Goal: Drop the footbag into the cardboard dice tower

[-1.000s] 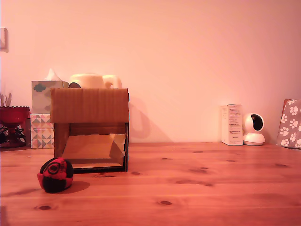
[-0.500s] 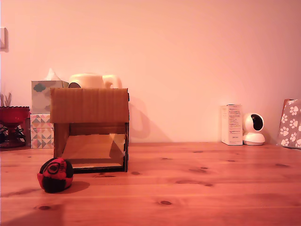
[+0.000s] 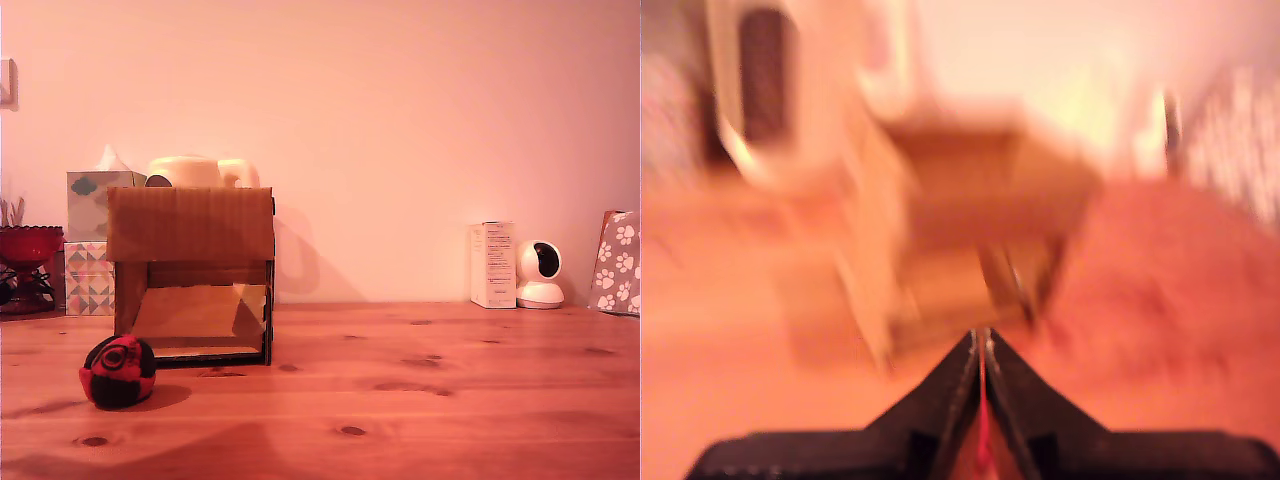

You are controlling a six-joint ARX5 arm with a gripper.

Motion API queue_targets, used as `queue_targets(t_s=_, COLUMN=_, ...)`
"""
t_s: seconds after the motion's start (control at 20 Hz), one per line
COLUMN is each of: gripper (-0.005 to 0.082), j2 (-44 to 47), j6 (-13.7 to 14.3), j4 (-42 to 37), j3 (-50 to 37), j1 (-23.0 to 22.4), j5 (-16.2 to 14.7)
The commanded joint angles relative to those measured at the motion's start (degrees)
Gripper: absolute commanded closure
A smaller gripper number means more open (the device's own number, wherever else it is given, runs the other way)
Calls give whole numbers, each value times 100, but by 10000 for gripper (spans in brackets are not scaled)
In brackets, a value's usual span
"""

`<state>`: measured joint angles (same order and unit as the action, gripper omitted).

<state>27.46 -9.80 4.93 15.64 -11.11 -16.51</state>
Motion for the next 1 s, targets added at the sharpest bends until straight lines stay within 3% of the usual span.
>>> queue_targets(t_s=0.0, gripper=788, j2=269, j6=129, j4=-138, j3=103, j1=-175, j5=-15)
queue_targets(t_s=0.3, gripper=788, j2=1976, j6=175, j4=-800, j3=103, j1=-728, j5=50)
queue_targets(t_s=0.6, gripper=785, j2=3296, j6=275, j4=-1469, j3=103, j1=-780, j5=31)
queue_targets(t_s=0.65, gripper=732, j2=3407, j6=275, j4=-1591, j3=103, j1=-780, j5=20)
queue_targets(t_s=0.7, gripper=545, j2=3493, j6=273, j4=-1714, j3=103, j1=-780, j5=24)
queue_targets(t_s=0.8, gripper=-21, j2=3646, j6=334, j4=-1996, j3=103, j1=-780, j5=111)
queue_targets(t_s=0.9, gripper=60, j2=3783, j6=538, j4=-2175, j3=103, j1=-780, j5=133)
queue_targets(t_s=0.95, gripper=61, j2=3869, j6=540, j4=-2295, j3=103, j1=-780, j5=144)
